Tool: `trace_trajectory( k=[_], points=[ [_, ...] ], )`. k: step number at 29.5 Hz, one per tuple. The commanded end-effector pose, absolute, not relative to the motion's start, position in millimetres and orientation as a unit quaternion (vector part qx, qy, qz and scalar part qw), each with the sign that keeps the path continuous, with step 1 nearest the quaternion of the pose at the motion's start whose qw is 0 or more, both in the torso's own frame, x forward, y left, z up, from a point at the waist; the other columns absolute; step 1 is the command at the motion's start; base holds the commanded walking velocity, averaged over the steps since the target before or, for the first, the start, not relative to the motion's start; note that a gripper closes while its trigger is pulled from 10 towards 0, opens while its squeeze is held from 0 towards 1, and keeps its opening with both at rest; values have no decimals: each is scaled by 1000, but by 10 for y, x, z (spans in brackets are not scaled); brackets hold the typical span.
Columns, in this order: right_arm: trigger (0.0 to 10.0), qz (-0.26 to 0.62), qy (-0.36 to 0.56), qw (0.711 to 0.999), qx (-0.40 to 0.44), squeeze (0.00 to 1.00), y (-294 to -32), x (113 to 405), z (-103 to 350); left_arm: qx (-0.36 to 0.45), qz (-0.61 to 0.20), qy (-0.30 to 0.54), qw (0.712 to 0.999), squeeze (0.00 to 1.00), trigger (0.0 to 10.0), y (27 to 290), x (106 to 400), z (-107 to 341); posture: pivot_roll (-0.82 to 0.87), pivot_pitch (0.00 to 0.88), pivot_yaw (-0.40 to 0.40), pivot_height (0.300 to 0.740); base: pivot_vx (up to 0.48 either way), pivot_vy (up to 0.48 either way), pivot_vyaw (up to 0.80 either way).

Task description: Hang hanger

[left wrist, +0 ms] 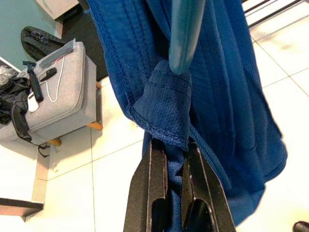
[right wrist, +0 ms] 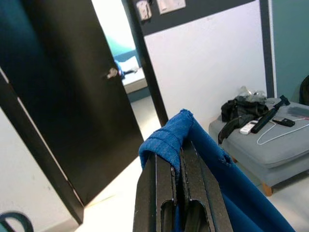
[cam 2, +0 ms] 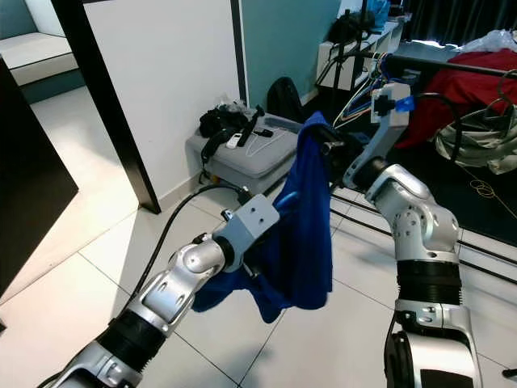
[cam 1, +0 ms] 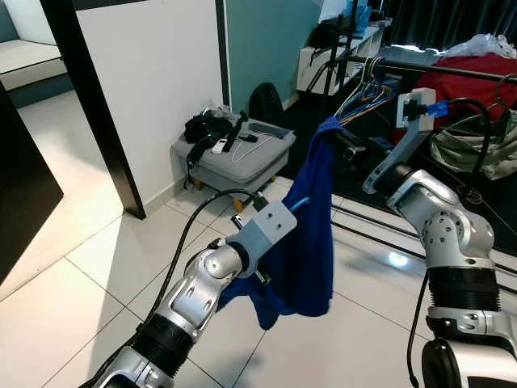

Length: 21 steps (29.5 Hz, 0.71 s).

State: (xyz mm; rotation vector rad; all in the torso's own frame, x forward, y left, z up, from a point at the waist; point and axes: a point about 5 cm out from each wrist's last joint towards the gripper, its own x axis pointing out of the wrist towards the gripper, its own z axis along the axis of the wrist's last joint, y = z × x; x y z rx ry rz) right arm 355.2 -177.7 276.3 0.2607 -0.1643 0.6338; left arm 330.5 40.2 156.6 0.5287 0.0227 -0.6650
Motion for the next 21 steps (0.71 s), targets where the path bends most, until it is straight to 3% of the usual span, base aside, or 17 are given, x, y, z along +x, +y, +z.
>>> trace_trajectory(
  k=[1, 3, 8, 12, 21],
  points=[
    [0, 316, -94, 937, 118, 0, -1757, 3527, 2795, 266, -312, 19, 912, 0, 10000, 463, 3321, 1554, -34, 14, 1, 740, 0, 0, 0],
    [0, 342, -65, 935, 74, 0, -1639, 3471, 2634, 254, -297, 24, 920, 0, 10000, 541, 3392, 1620, -37, 22, 7, 740, 0, 0, 0],
    [0, 365, -51, 928, 62, 0, -1553, 3425, 2557, 240, -276, 22, 930, 0, 10000, 620, 3462, 1704, -36, 14, 6, 740, 0, 0, 0],
    [0, 422, -12, 906, 41, 0, -1379, 3271, 2368, 192, -215, -2, 958, 0, 10000, 900, 3631, 2028, -35, 31, 6, 740, 0, 0, 0],
    [0, 429, 9, 903, 29, 0, -1351, 3253, 2262, 197, -190, 1, 962, 0, 10000, 1031, 3658, 2054, -31, 36, 4, 740, 0, 0, 0]
  ],
)
